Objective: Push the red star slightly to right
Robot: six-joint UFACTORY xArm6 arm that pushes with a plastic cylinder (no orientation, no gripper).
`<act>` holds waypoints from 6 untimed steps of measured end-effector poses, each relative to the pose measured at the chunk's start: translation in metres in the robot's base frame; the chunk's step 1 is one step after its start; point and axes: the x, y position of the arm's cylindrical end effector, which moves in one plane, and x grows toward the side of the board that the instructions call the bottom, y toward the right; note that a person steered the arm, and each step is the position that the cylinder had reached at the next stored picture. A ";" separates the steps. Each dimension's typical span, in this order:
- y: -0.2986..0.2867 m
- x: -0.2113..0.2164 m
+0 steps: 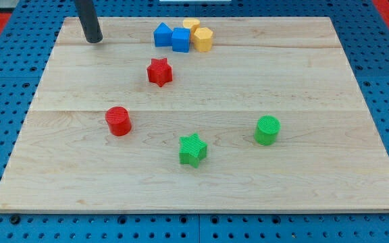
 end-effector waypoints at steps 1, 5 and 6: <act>0.000 0.007; 0.099 0.105; 0.189 0.107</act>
